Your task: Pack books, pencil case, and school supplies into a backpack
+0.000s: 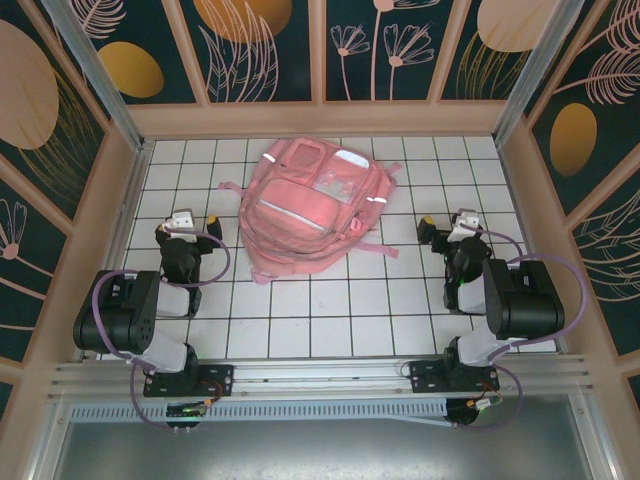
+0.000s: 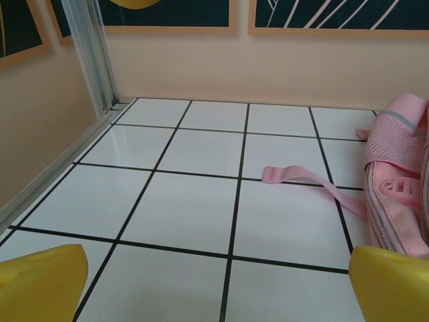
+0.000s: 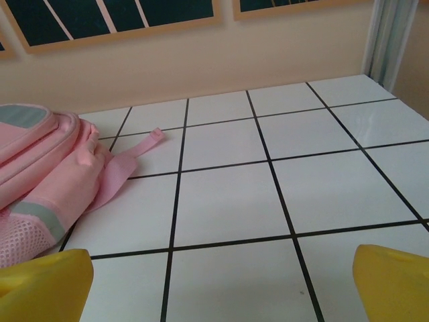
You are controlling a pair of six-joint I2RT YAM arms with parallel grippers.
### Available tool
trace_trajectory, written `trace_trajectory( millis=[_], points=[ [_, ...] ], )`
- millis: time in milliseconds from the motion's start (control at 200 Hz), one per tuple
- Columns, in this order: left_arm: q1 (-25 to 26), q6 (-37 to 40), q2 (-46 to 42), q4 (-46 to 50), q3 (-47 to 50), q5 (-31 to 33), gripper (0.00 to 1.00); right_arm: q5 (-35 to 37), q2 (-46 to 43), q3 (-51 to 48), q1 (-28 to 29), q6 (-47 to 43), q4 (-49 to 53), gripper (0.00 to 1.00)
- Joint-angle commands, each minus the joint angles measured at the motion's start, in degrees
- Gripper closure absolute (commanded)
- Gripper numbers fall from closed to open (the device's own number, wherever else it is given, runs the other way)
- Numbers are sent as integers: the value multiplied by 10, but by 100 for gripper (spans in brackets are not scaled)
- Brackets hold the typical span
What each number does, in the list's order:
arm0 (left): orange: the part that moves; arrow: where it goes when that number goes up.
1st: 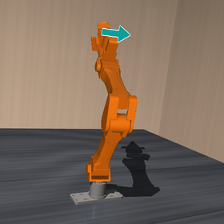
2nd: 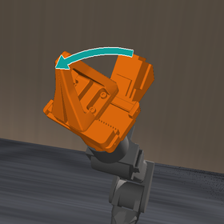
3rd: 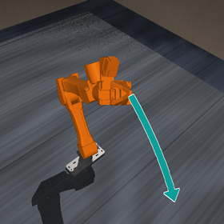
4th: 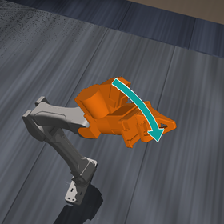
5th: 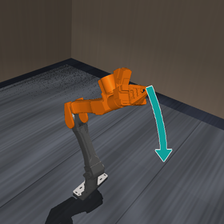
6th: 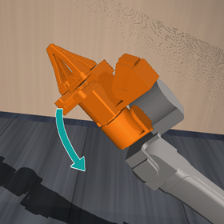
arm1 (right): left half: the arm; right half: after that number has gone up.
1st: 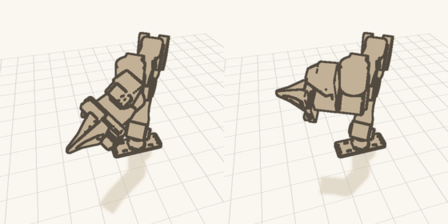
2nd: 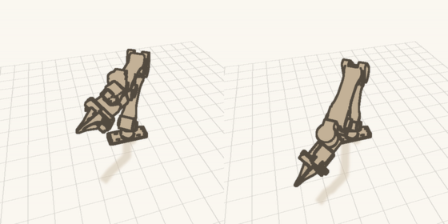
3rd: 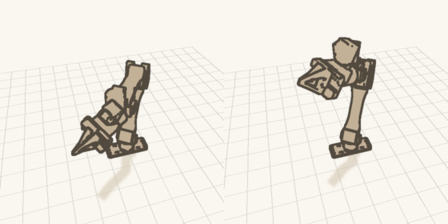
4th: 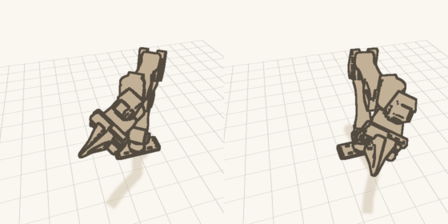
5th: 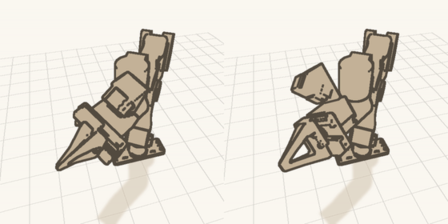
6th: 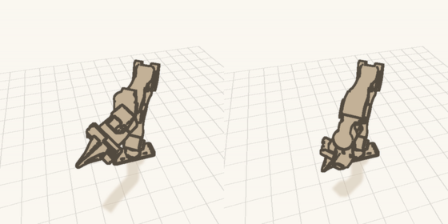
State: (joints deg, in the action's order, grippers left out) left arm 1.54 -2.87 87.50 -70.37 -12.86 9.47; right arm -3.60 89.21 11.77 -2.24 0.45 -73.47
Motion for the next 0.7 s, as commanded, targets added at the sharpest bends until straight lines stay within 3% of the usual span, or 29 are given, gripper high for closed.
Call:
trace_trajectory(
  millis=[0, 696],
  points=[
    [-4, -12, -4, -30, -6, -4, 1, -14, 2, 13, -5, 1, -13, 1],
    [-4, -12, -4, -30, -6, -4, 1, -10, 2, 14, -4, -1, -10, 1]
  ],
)
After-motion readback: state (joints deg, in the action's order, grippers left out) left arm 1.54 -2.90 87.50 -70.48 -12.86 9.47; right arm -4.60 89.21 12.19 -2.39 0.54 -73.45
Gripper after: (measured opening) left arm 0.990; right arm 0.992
